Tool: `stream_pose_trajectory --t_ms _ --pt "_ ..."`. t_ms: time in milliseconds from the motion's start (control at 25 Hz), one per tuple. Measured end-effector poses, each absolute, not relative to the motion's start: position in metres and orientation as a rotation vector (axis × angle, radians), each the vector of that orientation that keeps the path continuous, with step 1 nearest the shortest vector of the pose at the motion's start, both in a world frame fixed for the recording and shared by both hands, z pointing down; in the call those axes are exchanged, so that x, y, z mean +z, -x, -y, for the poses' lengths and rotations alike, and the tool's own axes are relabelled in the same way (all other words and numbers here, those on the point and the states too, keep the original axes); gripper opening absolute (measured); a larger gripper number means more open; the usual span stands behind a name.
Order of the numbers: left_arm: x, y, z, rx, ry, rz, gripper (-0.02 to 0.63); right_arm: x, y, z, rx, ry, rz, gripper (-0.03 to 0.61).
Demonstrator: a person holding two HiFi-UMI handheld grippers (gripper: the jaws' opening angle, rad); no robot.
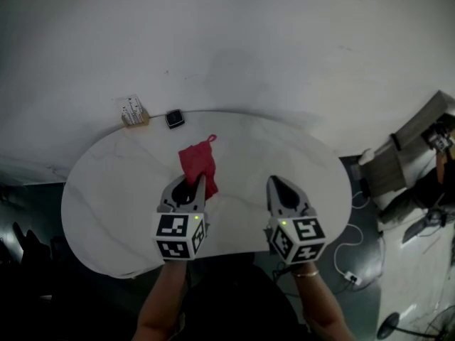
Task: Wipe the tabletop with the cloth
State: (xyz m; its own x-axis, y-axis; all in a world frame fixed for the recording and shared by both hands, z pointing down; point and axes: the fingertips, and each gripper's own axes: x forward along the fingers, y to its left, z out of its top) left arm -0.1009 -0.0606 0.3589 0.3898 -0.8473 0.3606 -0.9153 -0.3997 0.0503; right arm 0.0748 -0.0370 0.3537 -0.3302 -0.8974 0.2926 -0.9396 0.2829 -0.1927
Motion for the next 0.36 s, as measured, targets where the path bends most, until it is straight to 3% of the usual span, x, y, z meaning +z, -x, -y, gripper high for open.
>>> stream_pose_trajectory --t_ms 360 --pt "0.3547 0.0963 0.0632 0.398 -2.411 1.587 0.051 0.3487 -0.0791 0.0387 0.458 -1.710 2.456 0.002"
